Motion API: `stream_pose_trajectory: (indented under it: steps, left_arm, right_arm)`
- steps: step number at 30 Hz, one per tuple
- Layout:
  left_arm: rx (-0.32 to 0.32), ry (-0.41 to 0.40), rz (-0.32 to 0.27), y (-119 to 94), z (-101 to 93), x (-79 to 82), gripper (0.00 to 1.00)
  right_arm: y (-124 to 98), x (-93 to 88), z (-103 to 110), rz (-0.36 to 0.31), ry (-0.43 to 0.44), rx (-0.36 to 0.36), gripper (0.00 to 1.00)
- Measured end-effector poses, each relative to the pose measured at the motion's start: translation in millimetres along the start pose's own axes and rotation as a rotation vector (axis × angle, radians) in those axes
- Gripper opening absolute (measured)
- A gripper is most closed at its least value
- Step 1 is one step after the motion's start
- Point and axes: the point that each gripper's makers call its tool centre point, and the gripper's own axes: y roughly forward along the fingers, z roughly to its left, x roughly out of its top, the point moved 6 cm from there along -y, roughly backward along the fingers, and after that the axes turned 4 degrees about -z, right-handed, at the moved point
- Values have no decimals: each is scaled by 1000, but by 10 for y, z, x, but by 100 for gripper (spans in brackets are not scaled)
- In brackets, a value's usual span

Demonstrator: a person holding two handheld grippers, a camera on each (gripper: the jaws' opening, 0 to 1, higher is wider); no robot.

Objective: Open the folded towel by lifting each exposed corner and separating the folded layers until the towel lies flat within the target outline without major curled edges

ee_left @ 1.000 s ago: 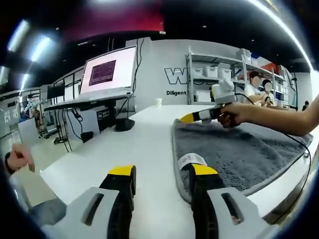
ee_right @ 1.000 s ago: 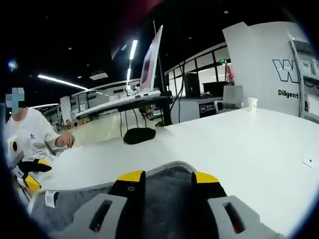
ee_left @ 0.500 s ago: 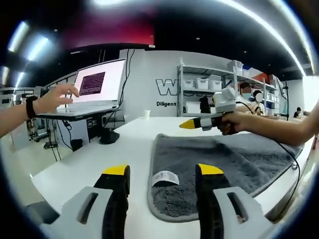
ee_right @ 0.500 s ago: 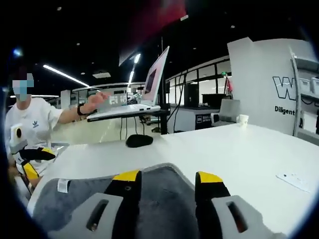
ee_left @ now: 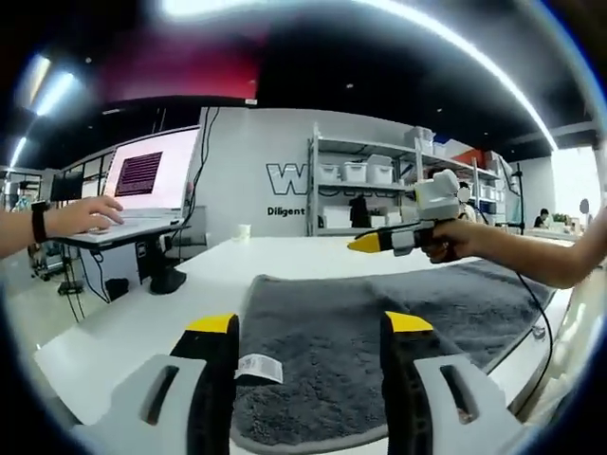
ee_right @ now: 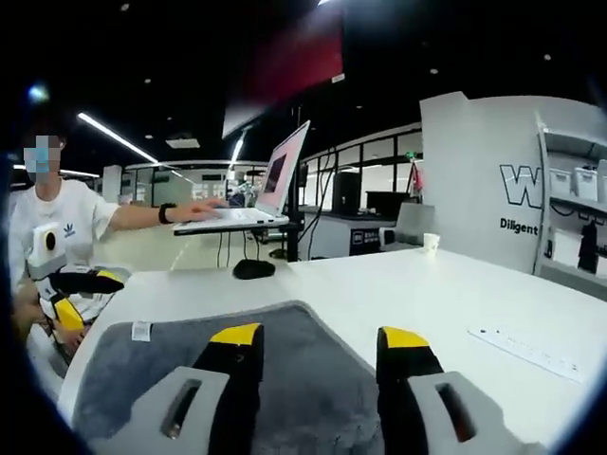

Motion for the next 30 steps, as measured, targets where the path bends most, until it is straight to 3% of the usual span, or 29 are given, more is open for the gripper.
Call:
stream_pose_trajectory:
  steps: [11,30]
  left_arm:
    - [-54,15,-6,30,-169,49,61]
    - [-121,5,-36,64,-436,108,71]
  right_arm:
    - [-426,17,-41,-20,-25,-37,48]
    - [-1535,94,165,-40,-99,-103,59]
